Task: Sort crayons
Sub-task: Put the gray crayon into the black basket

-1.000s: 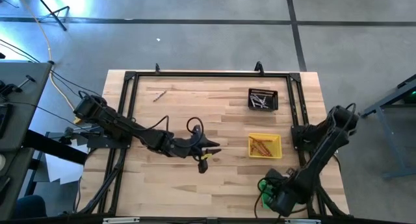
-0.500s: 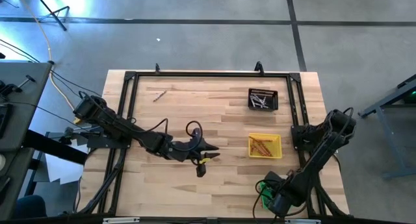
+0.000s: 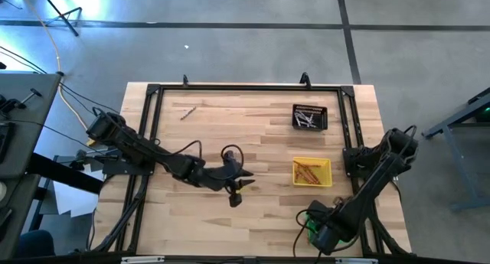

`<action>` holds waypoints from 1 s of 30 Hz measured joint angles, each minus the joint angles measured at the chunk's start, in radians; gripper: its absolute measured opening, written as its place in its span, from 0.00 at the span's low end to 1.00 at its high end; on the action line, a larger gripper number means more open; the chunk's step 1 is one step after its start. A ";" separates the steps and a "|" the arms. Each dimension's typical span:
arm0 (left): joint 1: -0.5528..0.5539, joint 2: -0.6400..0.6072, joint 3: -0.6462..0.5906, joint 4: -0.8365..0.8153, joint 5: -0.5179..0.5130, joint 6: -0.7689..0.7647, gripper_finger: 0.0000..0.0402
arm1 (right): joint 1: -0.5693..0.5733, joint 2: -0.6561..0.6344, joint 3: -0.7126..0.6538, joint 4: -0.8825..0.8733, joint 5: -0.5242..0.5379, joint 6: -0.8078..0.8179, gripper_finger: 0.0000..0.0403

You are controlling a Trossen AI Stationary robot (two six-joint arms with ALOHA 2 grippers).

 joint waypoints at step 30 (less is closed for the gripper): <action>0.750 -0.033 -0.056 -1.092 0.017 -0.053 0.22 | -0.204 -0.001 0.334 -0.328 0.586 -0.512 0.28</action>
